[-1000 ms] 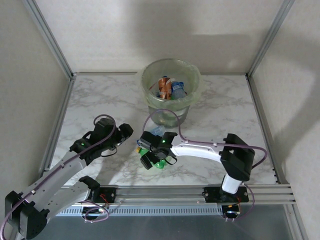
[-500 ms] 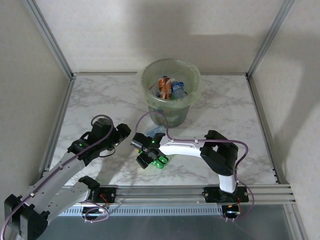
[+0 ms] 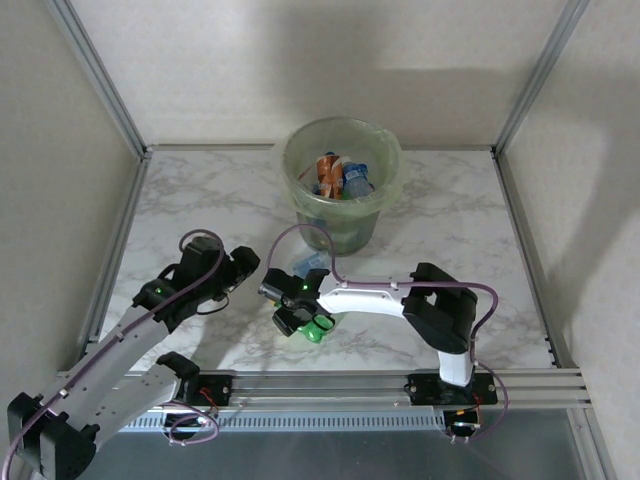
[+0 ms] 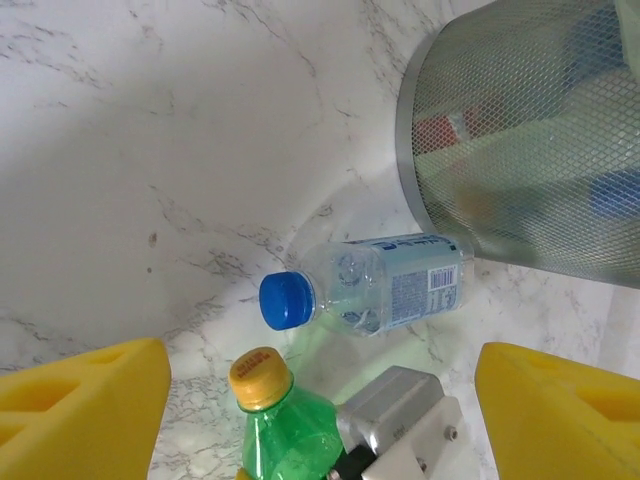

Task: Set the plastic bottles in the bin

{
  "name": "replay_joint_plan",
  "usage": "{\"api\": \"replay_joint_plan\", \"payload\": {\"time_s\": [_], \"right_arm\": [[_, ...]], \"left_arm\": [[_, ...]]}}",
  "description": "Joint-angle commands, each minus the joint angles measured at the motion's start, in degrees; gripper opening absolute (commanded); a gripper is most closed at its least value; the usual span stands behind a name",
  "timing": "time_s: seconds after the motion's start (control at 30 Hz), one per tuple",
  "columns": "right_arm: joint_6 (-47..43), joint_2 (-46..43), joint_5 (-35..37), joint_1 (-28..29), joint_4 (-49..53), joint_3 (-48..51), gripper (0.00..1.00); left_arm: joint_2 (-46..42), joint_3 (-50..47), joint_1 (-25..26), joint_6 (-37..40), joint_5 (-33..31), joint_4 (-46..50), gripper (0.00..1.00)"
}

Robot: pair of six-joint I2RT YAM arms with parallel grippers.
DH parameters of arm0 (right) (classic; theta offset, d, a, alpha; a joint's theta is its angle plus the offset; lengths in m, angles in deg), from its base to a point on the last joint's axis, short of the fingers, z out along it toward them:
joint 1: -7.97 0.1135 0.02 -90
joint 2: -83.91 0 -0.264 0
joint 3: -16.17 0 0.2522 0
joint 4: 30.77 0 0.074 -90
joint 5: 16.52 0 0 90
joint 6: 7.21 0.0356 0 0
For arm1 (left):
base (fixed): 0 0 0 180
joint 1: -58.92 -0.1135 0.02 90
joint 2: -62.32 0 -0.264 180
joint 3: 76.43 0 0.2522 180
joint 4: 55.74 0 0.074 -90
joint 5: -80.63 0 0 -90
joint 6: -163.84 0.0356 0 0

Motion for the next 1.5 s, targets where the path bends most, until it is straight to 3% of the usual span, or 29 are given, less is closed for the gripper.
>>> {"api": "replay_joint_plan", "payload": {"time_s": [0.0, 0.33, 0.63, 0.77, 0.97, 1.17, 1.47], "right_arm": [[1.7, -4.4, 2.1, 1.2, 1.1, -0.7, 0.57], [5.1, -15.9, 8.8, 1.4, 6.6, -6.2, 0.52], [7.1, -23.5, 17.9, -3.8, 14.4, -26.0, 0.51], [8.3, -22.5, 18.3, -11.9, 16.6, -37.0, 0.51], [8.1, -17.3, 11.9, -25.2, 16.7, -46.9, 0.5], [9.0, -9.0, 9.1, -32.7, 19.4, -54.3, 0.5], [10.8, -2.2, 6.5, -38.5, 21.0, -54.0, 0.52]], "left_arm": [[-0.9, 0.9, -0.6, 0.6, -0.3, 1.2, 0.8], [-0.5, 3.3, -0.9, 1.7, -1.7, 2.5, 0.85], [0.5, 6.9, -1.2, 4.2, -2.2, 3.3, 0.88], [0.7, 6.7, -1.2, 4.6, -1.9, 2.2, 0.88], [1.6, 5.8, -1.2, 4.8, -0.3, -0.4, 0.88], [3.2, 5.4, -1.2, 7.6, 0.0, -2.4, 0.88], [6.9, 4.0, -1.1, 12.0, 2.3, -9.4, 0.89]]}}
